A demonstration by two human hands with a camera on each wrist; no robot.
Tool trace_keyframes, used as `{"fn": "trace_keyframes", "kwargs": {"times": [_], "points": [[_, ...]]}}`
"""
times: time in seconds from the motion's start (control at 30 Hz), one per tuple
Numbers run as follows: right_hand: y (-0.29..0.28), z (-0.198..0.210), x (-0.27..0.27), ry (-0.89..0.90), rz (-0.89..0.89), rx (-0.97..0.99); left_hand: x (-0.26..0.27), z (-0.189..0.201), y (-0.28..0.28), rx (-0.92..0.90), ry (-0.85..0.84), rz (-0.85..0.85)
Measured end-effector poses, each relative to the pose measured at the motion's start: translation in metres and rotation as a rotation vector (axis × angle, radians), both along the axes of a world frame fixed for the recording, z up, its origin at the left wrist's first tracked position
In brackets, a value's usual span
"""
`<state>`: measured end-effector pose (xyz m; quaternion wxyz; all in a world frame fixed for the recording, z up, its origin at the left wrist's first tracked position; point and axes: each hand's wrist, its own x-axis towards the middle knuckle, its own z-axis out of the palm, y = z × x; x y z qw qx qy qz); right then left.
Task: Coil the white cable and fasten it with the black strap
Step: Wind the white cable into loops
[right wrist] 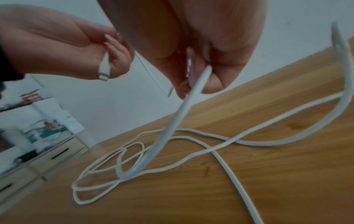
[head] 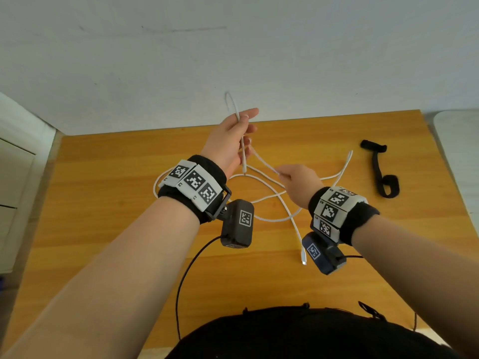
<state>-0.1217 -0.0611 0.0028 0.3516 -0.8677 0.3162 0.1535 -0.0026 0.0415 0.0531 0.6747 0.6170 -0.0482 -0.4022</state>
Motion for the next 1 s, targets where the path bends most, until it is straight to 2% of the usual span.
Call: {"fn": "trace_keyframes", "kwargs": {"times": [0.17, 0.33, 0.5, 0.67, 0.8, 0.93, 1.0], "points": [[0.006, 0.007, -0.003, 0.072, 0.244, -0.119, -0.004, -0.004, 0.004, 0.199, -0.247, -0.161], [0.010, 0.028, -0.006, -0.018, 0.310, -0.211, -0.002, -0.016, 0.009, 0.337, -0.547, -0.306], [0.012, 0.040, -0.007, -0.199, 0.304, -0.175, -0.002, -0.022, 0.014, 0.442, -0.766, -0.525], [0.004, 0.042, -0.002, -0.391, 0.139, -0.163, -0.009, -0.028, 0.016, 0.440, -0.673, -0.671], [-0.003, 0.042, 0.002, -0.454, 0.011, -0.164, -0.011, -0.026, 0.017, 0.485, -0.662, -0.677], [-0.008, 0.040, 0.001, -0.450, 0.036, -0.118, -0.013, -0.019, 0.017, 0.410, -0.443, -0.635], [-0.009, 0.039, 0.001, -0.453, 0.046, -0.017, -0.014, -0.016, 0.018, 0.347, -0.258, -0.603]]}}
